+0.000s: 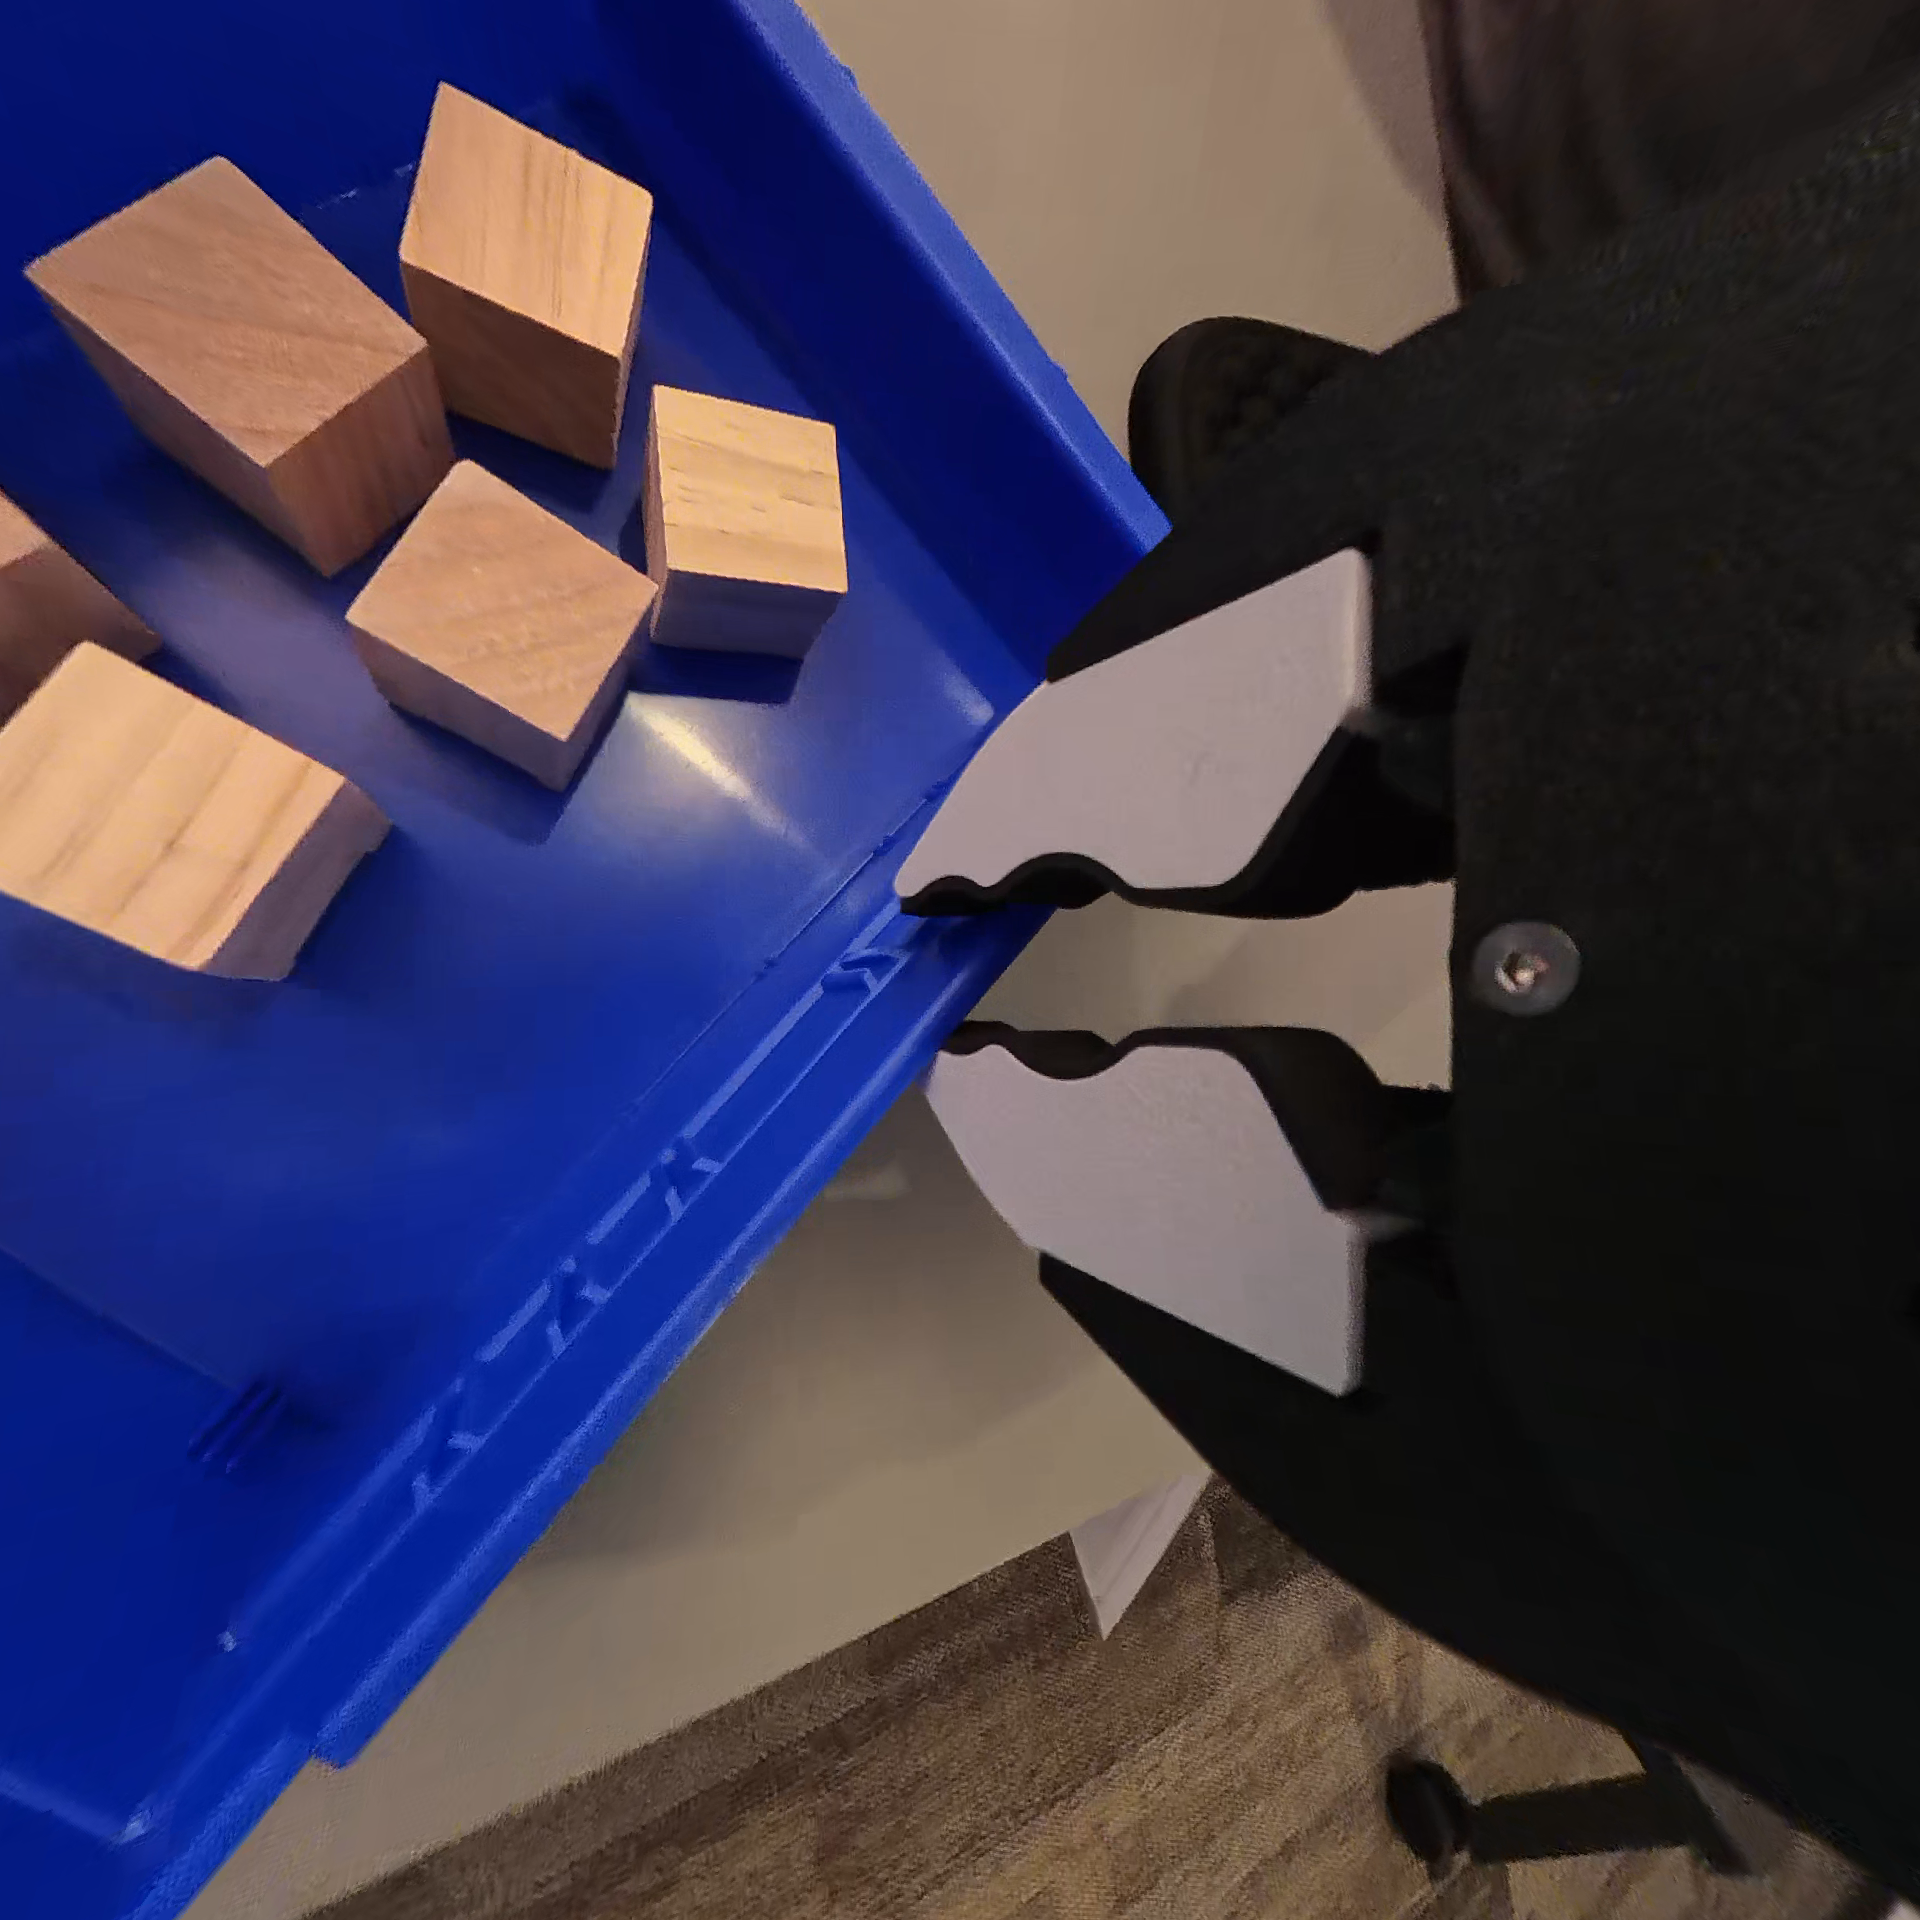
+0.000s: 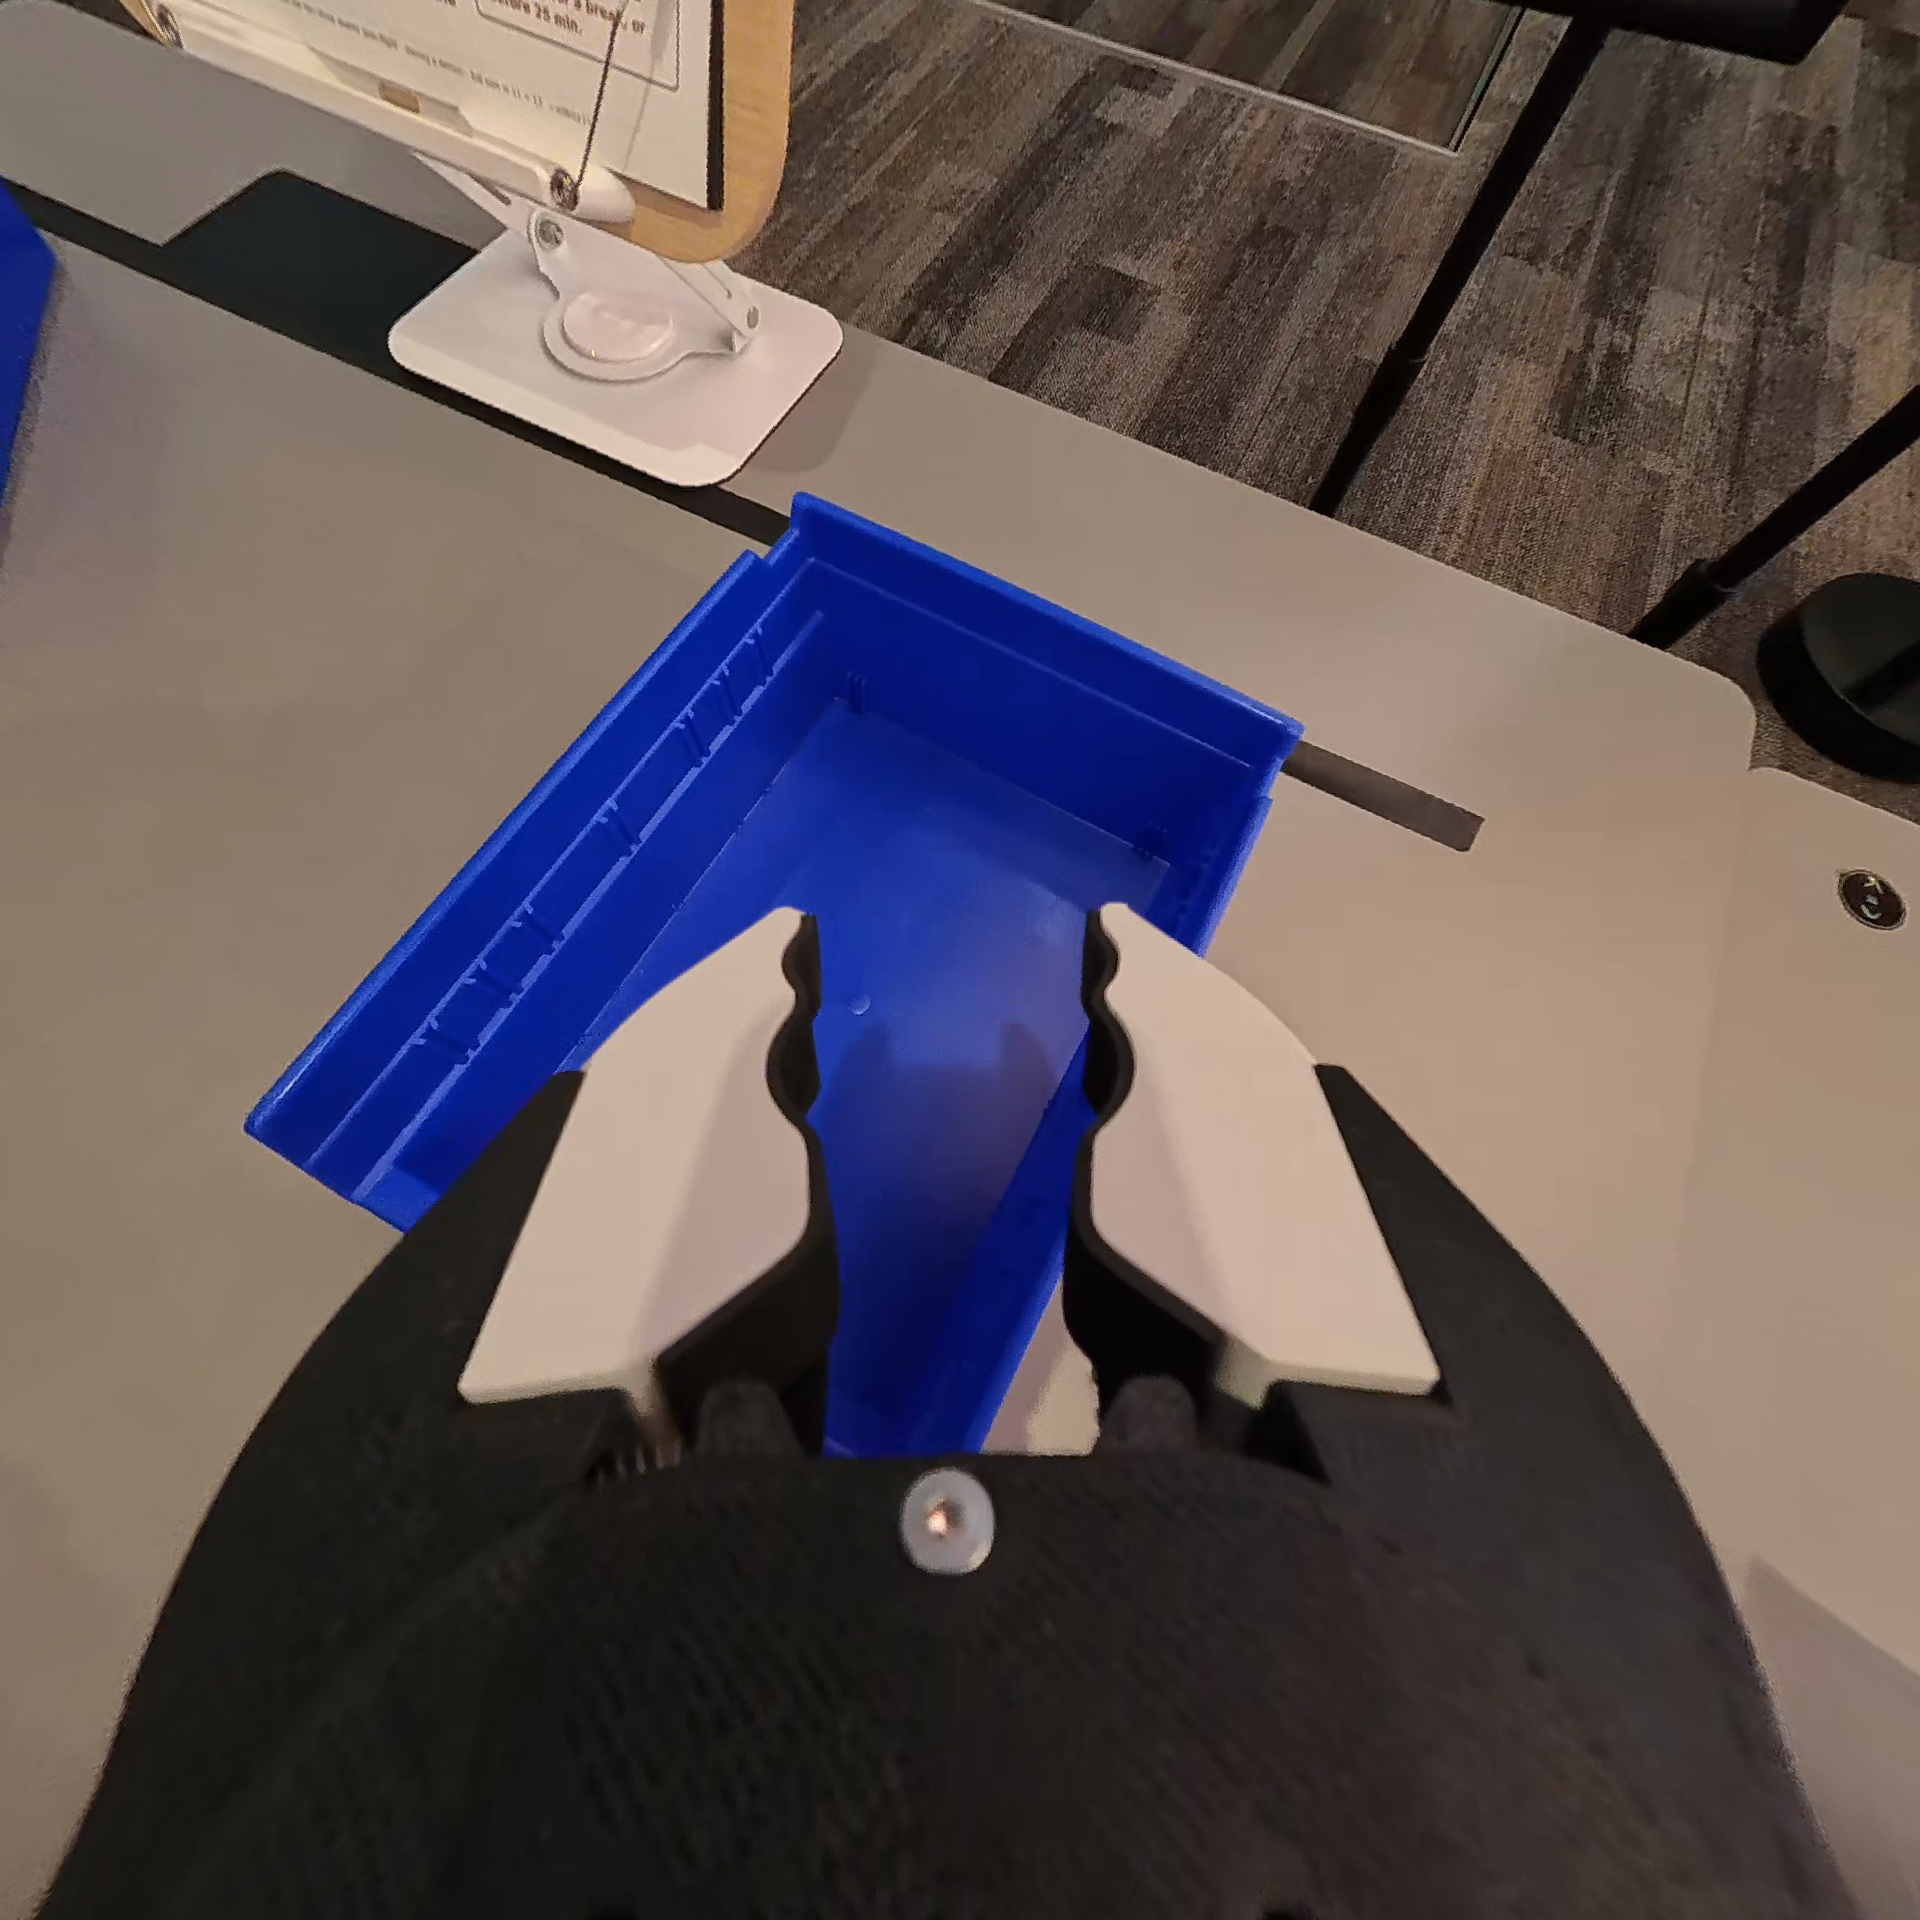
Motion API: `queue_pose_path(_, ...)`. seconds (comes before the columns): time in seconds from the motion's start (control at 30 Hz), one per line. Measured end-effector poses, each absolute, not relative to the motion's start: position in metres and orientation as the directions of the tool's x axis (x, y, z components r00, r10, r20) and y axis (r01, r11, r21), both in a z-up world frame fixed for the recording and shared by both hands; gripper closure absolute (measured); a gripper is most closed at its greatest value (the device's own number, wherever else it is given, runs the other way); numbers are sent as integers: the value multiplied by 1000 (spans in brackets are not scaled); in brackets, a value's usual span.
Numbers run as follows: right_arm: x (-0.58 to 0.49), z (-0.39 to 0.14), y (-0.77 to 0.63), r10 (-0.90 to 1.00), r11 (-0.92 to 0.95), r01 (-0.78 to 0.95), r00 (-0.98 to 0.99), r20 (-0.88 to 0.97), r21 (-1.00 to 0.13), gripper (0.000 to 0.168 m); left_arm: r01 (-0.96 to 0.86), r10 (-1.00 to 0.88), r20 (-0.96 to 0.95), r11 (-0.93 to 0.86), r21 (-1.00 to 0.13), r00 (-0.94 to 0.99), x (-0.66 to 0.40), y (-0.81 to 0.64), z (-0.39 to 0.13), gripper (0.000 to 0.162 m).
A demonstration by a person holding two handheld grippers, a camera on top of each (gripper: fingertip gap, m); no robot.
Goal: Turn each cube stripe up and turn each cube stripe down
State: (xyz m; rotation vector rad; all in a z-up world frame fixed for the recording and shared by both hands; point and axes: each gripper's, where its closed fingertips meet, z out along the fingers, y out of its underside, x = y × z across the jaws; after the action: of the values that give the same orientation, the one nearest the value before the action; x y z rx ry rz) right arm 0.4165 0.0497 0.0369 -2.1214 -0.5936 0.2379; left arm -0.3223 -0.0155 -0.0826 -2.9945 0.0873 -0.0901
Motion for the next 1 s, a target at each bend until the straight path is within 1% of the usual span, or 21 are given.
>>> queue_pose_path(0.07,415,34,51,498,-494,337,865,57,-802,118,-81,-88,68,-992,-98,994,-320,-7,-83,144)
queue_pose_path(0.1,414,32,51,494,-503,338,868,57,-796,118,-58,-63,79,-996,-68,995,-318,-4,-83,144)
queue_pose_path(0.17,414,29,52,487,-520,347,871,62,-780,118,100,99,137,-995,-1,986,-312,2,-83,148)
queue_pose_path(0.23,414,25,52,487,-531,365,870,77,-765,118,249,256,222,-967,58,941,-302,7,-82,143)
queue_pose_path(0.3,416,21,52,483,-543,380,871,93,-749,118,273,279,188,-960,58,942,-304,11,-87,147)
queue_pose_path(0.4,417,18,52,478,-556,392,872,104,-733,118,305,304,90,-952,-3,949,-308,11,-93,146)
queue_pose_path(0.43,417,17,53,479,-558,394,872,105,-731,118,299,298,43,-954,-19,954,-309,9,-95,146)
queue_pose_path(0.5,416,17,54,481,-558,397,870,106,-729,118,267,267,-23,-964,6,963,-304,0,-106,145)
queue_pose_path(0.53,415,16,55,485,-558,399,868,103,-728,119,240,237,-69,-970,39,969,-303,-5,-113,138)
queue_pose_path(0.57,415,14,56,489,-561,402,866,101,-724,119,199,193,-126,-979,37,973,-306,-6,-115,132)
queue_pose_path(0.6,415,12,56,491,-567,408,865,104,-716,119,162,157,-145,-986,27,977,-305,-4,-114,132)
queue_pose_path(0.67,417,5,55,495,-585,429,861,116,-688,119,131,130,-95,-991,9,987,-299,1,-114,136)
queue_pose_path(0.77,419,-2,54,507,-594,466,850,145,-655,119,126,124,68,-991,-38,990,-290,13,-113,152)
queue_pose_path(0.83,419,-3,54,505,-599,467,851,146,-650,121,41,38,71,-998,-40,997,-292,16,-114,152)
queue_pose_path(0.9,418,-3,55,506,-597,460,852,137,-658,121,-51,-52,47,-999,-20,998,-297,17,-113,151)
queue_pose_path(1.0,418,-3,55,505,-598,468,850,148,-650,122,-152,-151,60,-988,3,987,-301,20,-113,151)
